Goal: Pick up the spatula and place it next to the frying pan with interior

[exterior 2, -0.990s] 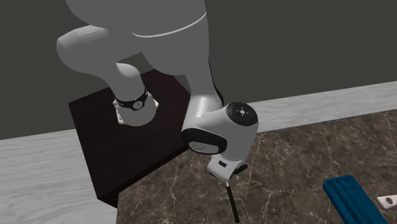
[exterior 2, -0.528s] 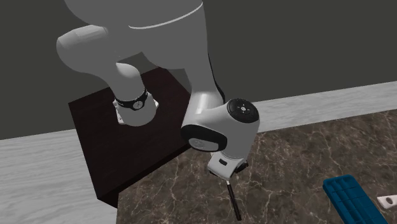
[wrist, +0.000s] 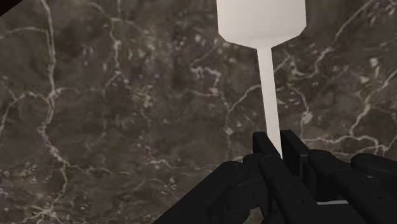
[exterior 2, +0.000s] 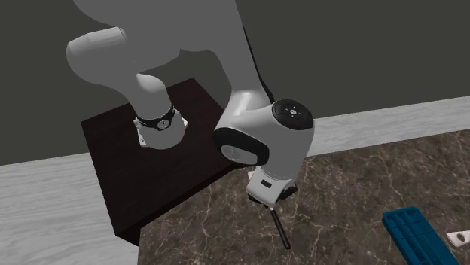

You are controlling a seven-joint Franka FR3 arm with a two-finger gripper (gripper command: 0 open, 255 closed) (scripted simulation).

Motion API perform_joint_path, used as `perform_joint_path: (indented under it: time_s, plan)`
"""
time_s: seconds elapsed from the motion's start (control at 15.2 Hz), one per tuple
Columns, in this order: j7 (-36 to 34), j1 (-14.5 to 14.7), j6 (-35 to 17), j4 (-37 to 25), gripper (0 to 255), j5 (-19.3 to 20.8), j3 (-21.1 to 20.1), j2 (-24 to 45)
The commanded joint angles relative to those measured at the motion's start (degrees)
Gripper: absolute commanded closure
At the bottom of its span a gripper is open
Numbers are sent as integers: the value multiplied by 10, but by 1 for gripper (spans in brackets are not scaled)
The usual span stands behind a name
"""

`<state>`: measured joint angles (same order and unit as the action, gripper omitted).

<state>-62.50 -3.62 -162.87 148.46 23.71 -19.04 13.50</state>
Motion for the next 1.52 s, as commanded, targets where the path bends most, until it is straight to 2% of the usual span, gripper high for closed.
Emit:
perform_joint_path:
  time_s: [0.0,0.4,0.79,0.86,1.12,1.45]
  plan:
    - [21,-13,14,4,255,-28,-18,-20]
    - [83,-35,57,12,255,-109,-57,-78]
    - [136,-38,105,13,255,-181,-73,-135]
    - [137,-38,106,13,255,-182,-72,-136]
    - [57,-15,135,-72,255,-122,-82,-68]
    - [-17,30,182,-188,255,-67,-78,18]
